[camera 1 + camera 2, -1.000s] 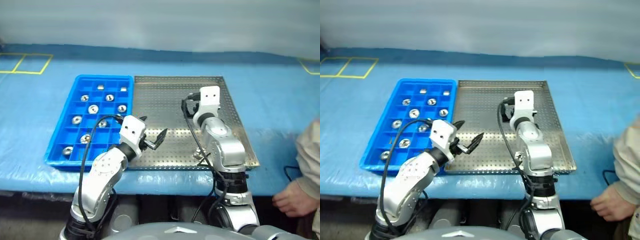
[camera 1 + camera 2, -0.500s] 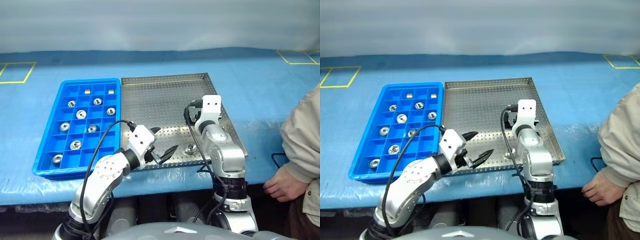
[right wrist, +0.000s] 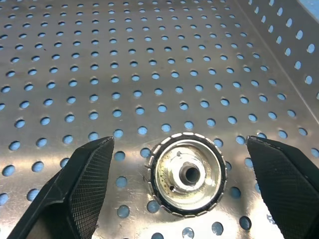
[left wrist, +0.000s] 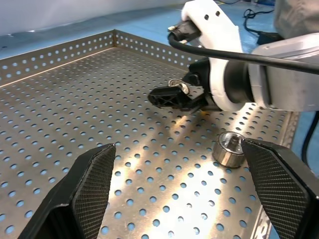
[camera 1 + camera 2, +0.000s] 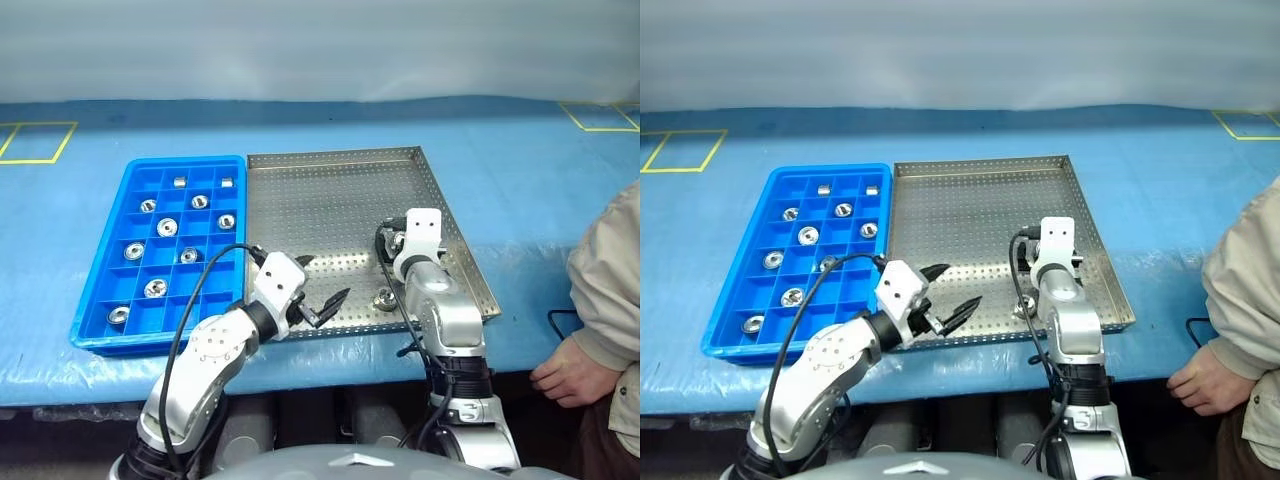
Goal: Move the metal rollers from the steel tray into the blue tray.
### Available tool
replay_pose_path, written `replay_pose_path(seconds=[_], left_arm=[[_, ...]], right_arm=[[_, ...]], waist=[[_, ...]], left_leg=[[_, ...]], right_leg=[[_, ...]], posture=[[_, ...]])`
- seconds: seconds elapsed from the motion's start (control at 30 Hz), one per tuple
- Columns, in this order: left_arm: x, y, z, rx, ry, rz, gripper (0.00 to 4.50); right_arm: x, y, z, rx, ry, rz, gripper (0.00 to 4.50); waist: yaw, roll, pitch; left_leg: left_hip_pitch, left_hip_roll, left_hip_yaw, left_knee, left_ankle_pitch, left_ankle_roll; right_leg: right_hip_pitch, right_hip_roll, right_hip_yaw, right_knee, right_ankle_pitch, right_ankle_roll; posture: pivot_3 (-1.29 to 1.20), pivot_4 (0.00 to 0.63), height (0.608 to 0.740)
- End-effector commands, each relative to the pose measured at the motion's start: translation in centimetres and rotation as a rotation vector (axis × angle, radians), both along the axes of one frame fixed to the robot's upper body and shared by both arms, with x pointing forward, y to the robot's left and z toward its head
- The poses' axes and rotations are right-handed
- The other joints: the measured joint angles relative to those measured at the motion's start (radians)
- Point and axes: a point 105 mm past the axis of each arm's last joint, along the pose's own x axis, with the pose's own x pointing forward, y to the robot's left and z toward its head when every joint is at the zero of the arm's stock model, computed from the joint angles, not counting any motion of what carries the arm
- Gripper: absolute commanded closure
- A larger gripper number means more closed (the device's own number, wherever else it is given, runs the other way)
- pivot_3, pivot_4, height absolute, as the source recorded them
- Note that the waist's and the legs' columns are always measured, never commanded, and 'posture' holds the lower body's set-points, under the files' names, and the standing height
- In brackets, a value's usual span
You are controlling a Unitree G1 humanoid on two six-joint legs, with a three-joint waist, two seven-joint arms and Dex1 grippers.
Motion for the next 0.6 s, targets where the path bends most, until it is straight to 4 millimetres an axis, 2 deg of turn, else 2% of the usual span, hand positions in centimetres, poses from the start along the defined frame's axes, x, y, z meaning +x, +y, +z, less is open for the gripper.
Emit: replay_pose_path(seconds=[0.03,0.2,0.23,0.33,0.43,0.47,0.6], left_arm=[[0.3,0.3,0.9,-0.004,-0.053,0.037,0.11],[1.0,1.5,1.0,0.004,-0.062,0.117,0.11],[1.1,1.6,1.0,0.006,-0.063,0.125,0.11],[1.4,2.2,1.2,0.006,-0.076,0.166,0.11],[1.6,3.9,2.0,-0.018,-0.108,0.256,0.11],[1.6,4.2,2.2,-0.022,-0.114,0.269,0.11],[0.7,6.0,2.8,-0.036,-0.151,0.356,0.11]], right_arm=[[-0.1,-0.1,0.9,-0.005,-0.043,-0.006,0.91],[-0.3,0.5,1.1,0.007,-0.045,0.027,2.57],[-0.3,0.7,1.2,0.006,-0.045,0.034,2.75],[0.0,1.5,2.1,0.014,-0.068,0.079,2.76],[0.7,5.1,5.2,0.026,-0.135,0.234,2.76],[0.7,5.8,5.7,0.024,-0.143,0.264,2.76],[0.5,10.5,8.1,0.031,-0.187,0.475,2.76]], waist=[[0.001,0.0,0.0],[0.001,0.0,0.0],[0.001,0.0,0.0],[0.003,0.0,0.0],[0.003,0.0,0.0],[0.003,0.0,0.0],[0.024,0.0,0.0]], left_leg=[[0.0,0.0,0.0,0.0,0.0,0.0],[0.0,0.0,0.0,0.0,0.0,0.0],[0.0,0.0,0.0,0.0,0.0,0.0],[0.0,0.0,0.0,0.0,0.0,0.0],[0.0,0.0,0.0,0.0,0.0,0.0],[0.0,0.0,0.001,0.0,0.0,0.0],[0.001,0.001,-0.001,-0.001,0.0,0.0]], right_leg=[[0.0,0.0,0.0,0.0,0.0,0.0],[0.0,0.0,0.0,0.0,0.0,0.0],[0.0,0.0,0.0,0.0,0.0,0.0],[0.0,0.0,0.0,0.0,0.0,0.0],[-0.001,0.0,0.0,0.0,0.0,0.001],[-0.001,0.001,0.001,0.0,0.001,0.001],[-0.001,0.002,0.0,0.001,0.0,0.0]], posture=[[0.07,0.15,0.74],[0.08,0.15,0.74],[0.09,0.15,0.74],[0.11,0.15,0.74],[0.16,0.15,0.74],[0.18,0.15,0.74],[0.25,0.15,0.74]])
